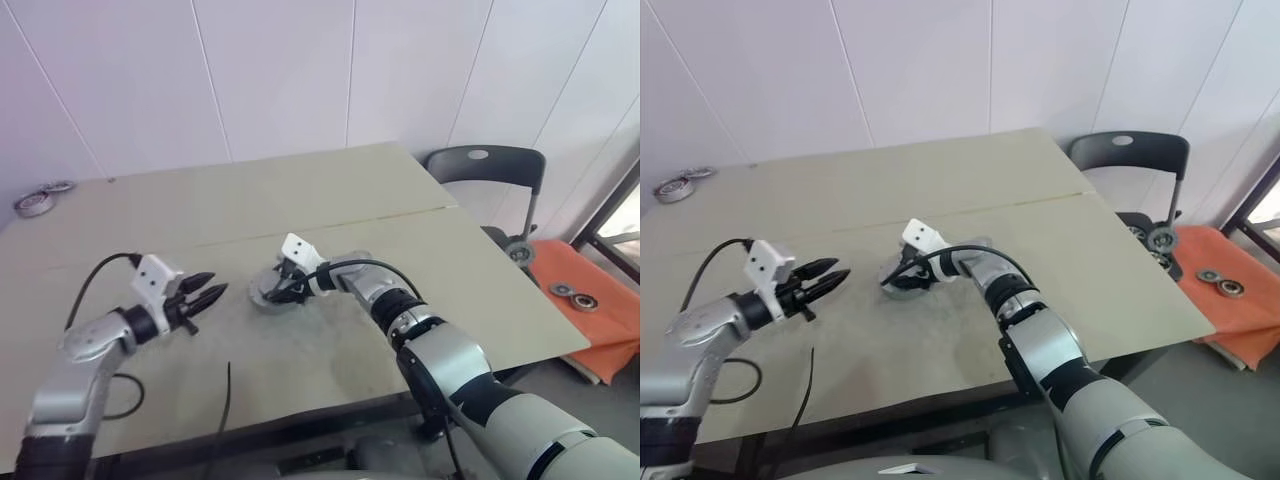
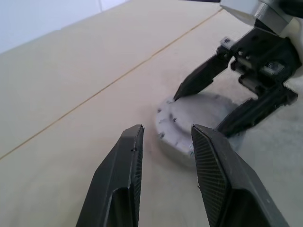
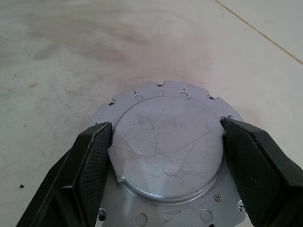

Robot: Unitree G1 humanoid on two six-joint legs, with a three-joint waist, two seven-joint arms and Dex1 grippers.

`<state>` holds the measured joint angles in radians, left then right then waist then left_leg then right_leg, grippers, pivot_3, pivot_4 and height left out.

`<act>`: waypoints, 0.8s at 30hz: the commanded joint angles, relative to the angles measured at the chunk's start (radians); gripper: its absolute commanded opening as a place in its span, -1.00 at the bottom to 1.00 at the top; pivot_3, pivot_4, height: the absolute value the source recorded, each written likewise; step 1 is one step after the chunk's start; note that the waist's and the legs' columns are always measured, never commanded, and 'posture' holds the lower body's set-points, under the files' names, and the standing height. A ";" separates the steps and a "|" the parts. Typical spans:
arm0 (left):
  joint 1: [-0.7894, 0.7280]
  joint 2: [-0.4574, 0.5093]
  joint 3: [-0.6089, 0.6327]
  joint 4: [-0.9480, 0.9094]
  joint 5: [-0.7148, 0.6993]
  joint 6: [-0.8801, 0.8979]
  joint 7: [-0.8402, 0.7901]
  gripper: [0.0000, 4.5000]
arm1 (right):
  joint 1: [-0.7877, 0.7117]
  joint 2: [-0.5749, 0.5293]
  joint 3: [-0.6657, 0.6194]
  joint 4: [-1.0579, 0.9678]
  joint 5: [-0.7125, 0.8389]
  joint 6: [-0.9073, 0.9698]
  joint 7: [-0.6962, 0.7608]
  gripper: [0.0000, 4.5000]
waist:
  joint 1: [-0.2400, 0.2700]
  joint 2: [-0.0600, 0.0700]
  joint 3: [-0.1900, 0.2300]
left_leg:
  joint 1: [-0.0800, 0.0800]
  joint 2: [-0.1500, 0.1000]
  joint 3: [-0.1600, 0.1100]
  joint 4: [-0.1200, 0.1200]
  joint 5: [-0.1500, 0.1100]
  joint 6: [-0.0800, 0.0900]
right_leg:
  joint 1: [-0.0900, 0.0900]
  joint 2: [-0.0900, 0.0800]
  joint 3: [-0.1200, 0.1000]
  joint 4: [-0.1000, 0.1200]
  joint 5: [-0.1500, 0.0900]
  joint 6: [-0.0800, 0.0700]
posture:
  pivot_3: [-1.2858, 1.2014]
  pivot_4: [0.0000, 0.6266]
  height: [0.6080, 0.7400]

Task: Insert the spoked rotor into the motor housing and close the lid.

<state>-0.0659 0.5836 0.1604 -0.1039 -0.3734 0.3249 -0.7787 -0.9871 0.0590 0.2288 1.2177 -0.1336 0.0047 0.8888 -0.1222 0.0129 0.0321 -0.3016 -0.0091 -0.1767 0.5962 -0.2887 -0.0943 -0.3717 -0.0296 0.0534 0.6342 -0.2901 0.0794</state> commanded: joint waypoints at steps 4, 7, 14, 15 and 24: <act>-0.119 -0.047 -0.086 0.126 0.014 0.000 -0.040 -0.24 | 0.074 -0.035 0.066 0.088 -0.093 0.057 -0.038 0.45 | -0.001 0.002 -0.001 | 0.000 0.000 0.000 0.000 0.000 0.000 | 0.000 0.000 0.000 0.001 0.000 0.000 | 0.03 -1.00 1.00; -0.136 -0.048 -0.106 0.157 -0.008 0.037 -0.079 -0.24 | 0.077 -0.040 0.064 0.086 -0.092 0.058 -0.040 0.45 | 0.000 0.003 -0.002 | 0.000 0.000 -0.001 0.000 0.000 0.000 | 0.000 0.001 0.000 0.001 0.000 0.000 | 0.03 -1.00 1.00; -0.181 -0.072 -0.099 0.275 0.021 0.002 -0.068 -0.24 | 0.077 -0.042 0.060 0.085 -0.088 0.059 -0.042 0.45 | 0.002 0.003 -0.002 | 0.000 0.000 -0.002 0.000 0.000 0.000 | 0.000 0.001 0.000 0.001 0.000 0.000 | 0.03 -1.00 1.00; -0.187 -0.078 -0.101 0.284 0.022 -0.003 -0.068 -0.24 | 0.077 -0.042 0.060 0.085 -0.088 0.058 -0.043 0.45 | 0.002 0.003 -0.002 | 0.000 -0.001 -0.002 0.000 0.000 0.000 | 0.000 0.001 0.000 0.001 0.000 0.000 | 0.03 -1.00 1.00; -0.252 -0.153 -0.097 0.347 0.044 -0.069 -0.002 -0.24 | 0.080 -0.042 0.058 0.084 -0.085 0.062 -0.042 0.45 | 0.004 0.003 -0.003 | 0.000 -0.001 -0.004 0.000 0.000 0.000 | 0.001 0.001 0.000 0.001 0.000 0.000 | 0.03 -1.00 1.00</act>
<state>-0.2904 0.4272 0.0455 0.2460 -0.3363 0.2838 -0.7937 -0.9779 0.0532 0.2286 1.2092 -0.1325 0.0048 0.8911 -0.1184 0.0159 0.0289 -0.3017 -0.0103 -0.1803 0.5962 -0.2884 -0.0940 -0.3704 -0.0286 0.0532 0.6355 -0.2899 0.0798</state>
